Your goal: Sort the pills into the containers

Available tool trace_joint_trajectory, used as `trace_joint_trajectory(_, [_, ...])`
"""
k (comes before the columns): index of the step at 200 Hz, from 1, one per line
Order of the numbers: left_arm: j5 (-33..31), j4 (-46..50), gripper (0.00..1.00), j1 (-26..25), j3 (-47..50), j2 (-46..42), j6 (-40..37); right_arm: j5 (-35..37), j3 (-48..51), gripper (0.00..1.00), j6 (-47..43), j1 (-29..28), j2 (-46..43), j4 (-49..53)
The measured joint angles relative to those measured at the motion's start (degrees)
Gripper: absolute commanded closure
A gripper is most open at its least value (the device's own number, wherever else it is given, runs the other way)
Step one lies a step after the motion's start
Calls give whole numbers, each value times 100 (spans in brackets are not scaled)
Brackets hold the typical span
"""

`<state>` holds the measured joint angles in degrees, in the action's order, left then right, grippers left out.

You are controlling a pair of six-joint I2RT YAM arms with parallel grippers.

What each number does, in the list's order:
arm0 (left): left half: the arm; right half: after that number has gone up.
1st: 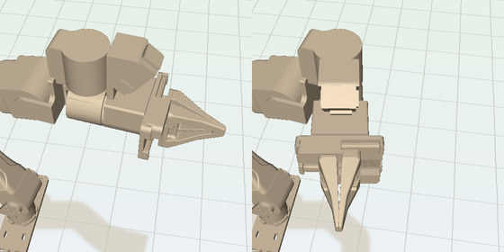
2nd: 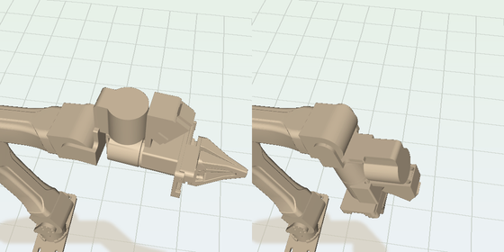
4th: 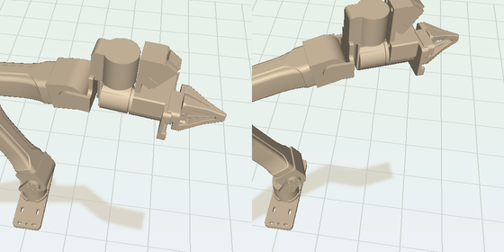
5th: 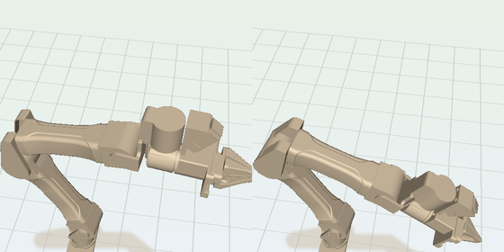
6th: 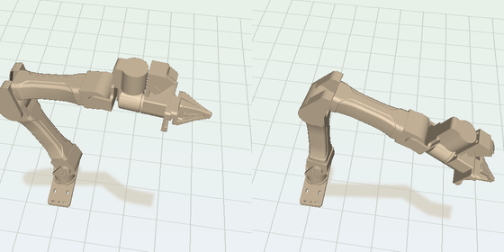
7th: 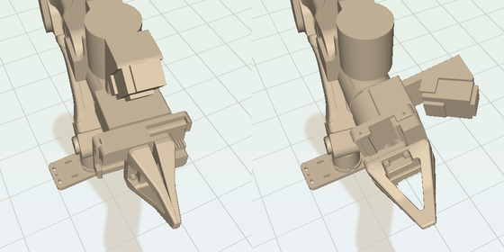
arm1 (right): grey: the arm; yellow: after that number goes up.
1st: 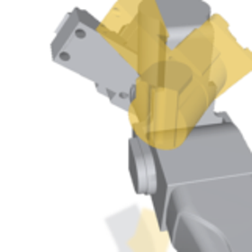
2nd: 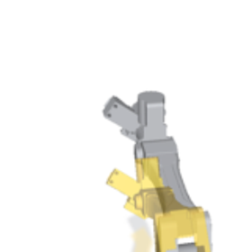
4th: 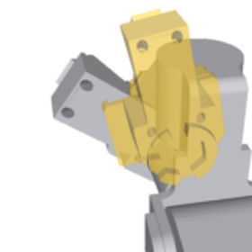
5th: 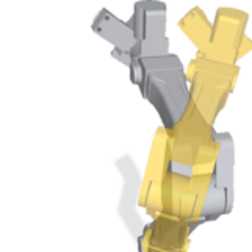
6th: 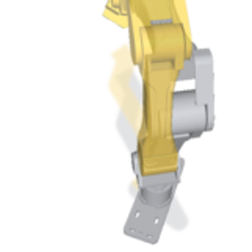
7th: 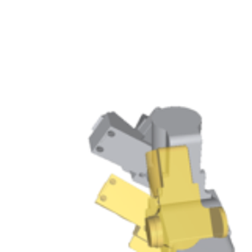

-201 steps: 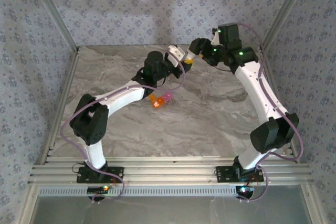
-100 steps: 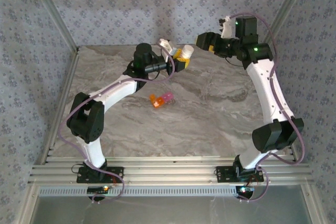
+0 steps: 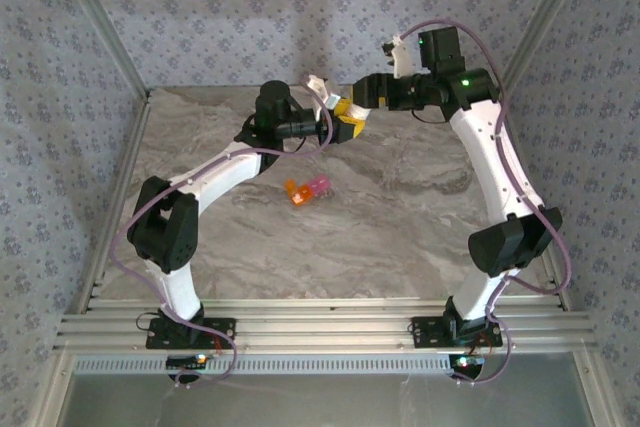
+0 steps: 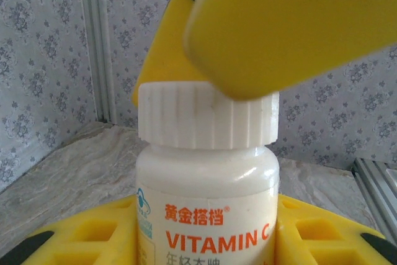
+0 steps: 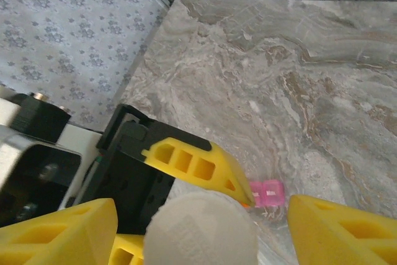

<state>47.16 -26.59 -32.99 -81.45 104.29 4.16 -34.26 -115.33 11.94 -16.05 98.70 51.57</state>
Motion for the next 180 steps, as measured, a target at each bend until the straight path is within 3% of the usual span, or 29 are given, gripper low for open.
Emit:
trace_joint_trajectory(40, [-7, 46, 100, 0, 0, 0, 4, 31, 31, 56, -116, -2, 0, 74])
trace_joint_trajectory(77, [-2, 251, 100, 0, 0, 2, 0, 74, 262, 62, 9, -31, -61, -81])
trace_joint_trajectory(105, [-168, 413, 100, -39, 7, 9, -22, 404, 809, 65, 616, -129, -319, -588])
trace_joint_trajectory(124, [-640, 400, 100, -142, 107, 7, -186, 999, 1375, 65, 1281, -267, -634, -1064])
trace_joint_trajectory(151, [-1823, 286, 100, -452, 361, 7, -603, 1856, 1919, 65, 2216, -470, -855, -1375])
trace_joint_trajectory(180, [-2736, 238, 100, -627, 448, 7, -872, 2170, 1982, 61, 2846, -557, -813, -1469])
